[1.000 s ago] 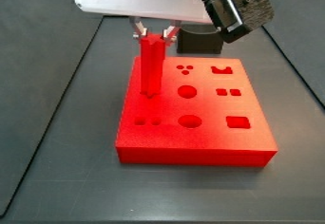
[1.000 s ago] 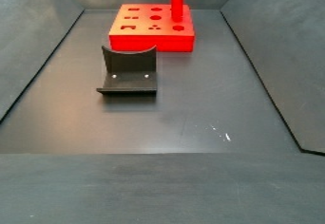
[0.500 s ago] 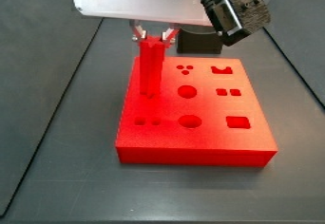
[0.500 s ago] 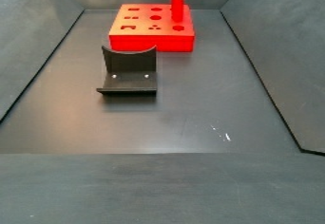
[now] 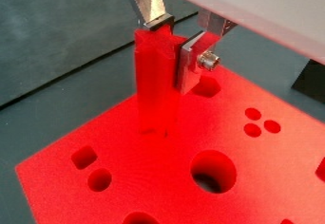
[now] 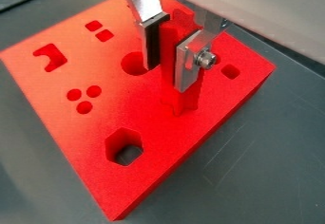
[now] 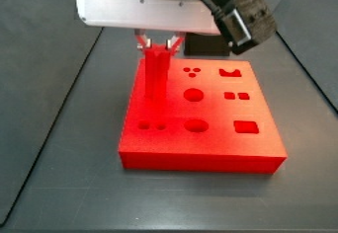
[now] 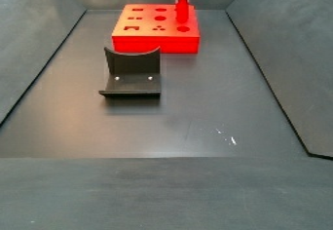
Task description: Insert the star object.
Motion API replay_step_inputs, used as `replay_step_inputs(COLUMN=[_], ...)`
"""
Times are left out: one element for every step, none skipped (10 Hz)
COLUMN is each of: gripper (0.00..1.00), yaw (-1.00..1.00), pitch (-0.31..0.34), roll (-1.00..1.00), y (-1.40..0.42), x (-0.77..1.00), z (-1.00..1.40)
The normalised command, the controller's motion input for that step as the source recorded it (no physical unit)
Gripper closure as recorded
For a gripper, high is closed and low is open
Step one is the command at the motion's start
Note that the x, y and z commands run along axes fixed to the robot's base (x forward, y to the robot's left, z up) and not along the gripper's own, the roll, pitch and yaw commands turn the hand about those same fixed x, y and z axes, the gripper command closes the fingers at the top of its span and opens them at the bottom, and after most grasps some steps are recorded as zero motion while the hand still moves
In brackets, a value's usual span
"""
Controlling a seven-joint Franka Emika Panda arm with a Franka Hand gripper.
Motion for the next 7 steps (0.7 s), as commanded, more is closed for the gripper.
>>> replay_step_inputs(gripper=[1.00,1.00,1.00,1.00,1.00,1.00,1.00], yaw=[0.00,0.00,0.00,0.01,0.03,0.02,0.04], pitch=[-0.099,-0.123,-0.161,-0.183,-0.157,-0.159,-0.199], roll=[0.02,0.01,0.05,0.10,0.16,0.15,0.16], y=[0.00,0.00,0.00,0.00,-0.01,-0.04,-0.04], x=[0.00,0.00,0.00,0.00,0.00,0.00,-0.11], z=[-0.93,-0.93,-0.89,-0.84,-0.82,-0.85,-0.79])
